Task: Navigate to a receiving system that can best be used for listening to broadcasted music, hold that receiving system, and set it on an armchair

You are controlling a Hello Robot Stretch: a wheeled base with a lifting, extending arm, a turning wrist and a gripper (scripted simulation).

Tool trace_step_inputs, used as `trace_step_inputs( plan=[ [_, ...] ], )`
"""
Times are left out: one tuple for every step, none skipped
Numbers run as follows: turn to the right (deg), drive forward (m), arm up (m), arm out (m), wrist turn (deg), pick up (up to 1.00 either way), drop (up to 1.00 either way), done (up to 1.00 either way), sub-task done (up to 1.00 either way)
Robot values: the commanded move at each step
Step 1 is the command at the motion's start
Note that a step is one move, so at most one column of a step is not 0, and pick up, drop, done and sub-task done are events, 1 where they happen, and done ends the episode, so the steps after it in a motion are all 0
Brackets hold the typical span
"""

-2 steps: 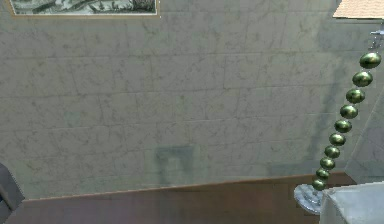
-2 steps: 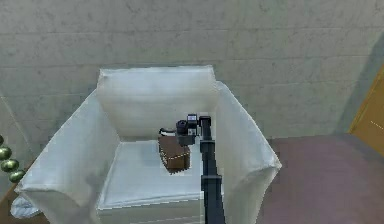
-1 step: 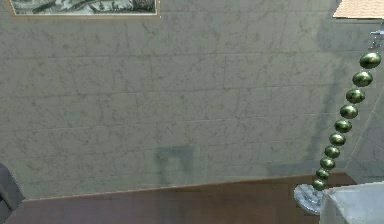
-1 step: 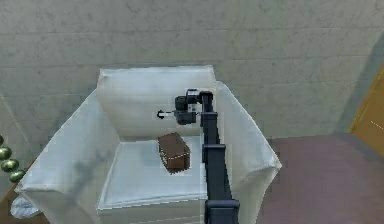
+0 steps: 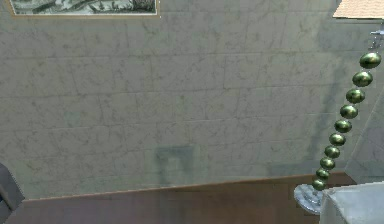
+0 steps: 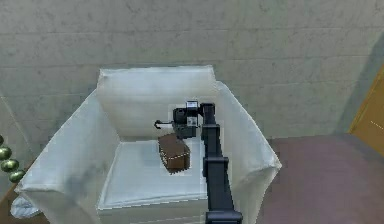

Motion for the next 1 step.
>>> trace_step_inputs(
  plan=[
    [0.0, 0.0, 0.0, 0.0, 0.0, 0.0, 0.0, 1.0, 0.0]
  ],
)
